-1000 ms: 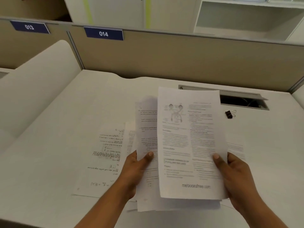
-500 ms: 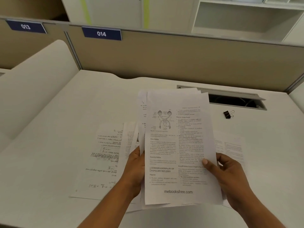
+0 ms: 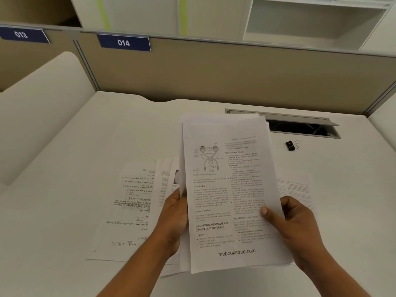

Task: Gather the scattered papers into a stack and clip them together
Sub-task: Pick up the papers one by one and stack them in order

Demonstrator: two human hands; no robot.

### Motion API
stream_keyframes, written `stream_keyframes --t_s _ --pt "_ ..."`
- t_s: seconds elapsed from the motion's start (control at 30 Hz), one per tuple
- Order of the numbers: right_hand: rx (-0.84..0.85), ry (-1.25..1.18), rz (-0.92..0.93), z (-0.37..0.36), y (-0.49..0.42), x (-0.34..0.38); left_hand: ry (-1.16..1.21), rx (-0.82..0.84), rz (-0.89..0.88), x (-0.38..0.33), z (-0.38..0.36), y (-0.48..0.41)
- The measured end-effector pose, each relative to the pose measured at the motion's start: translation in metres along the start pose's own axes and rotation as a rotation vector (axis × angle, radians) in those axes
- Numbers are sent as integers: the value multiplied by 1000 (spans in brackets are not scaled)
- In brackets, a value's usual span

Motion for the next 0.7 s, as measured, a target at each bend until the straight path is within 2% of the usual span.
stream_keyframes --t_s 0.17,0.37,0.7 --pt "21 -43 -9 -2 -1 1 37 -10 -30 0 -5 2" --pt "150 -54 -78 -2 -1 1 42 -16 -26 1 -5 3" --pt "154 -40 -55 0 -5 -5 57 23 -60 -4 -10 3"
Point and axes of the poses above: each hand's wrist, its own y-axis away from the middle knuckle, its own z-axis out of the back of the hand, x = y × z, the point moved 5 cm from there along -y, towards the middle knuckle, and after that the axes turned 9 degrees about -z, right-handed, at the moved point
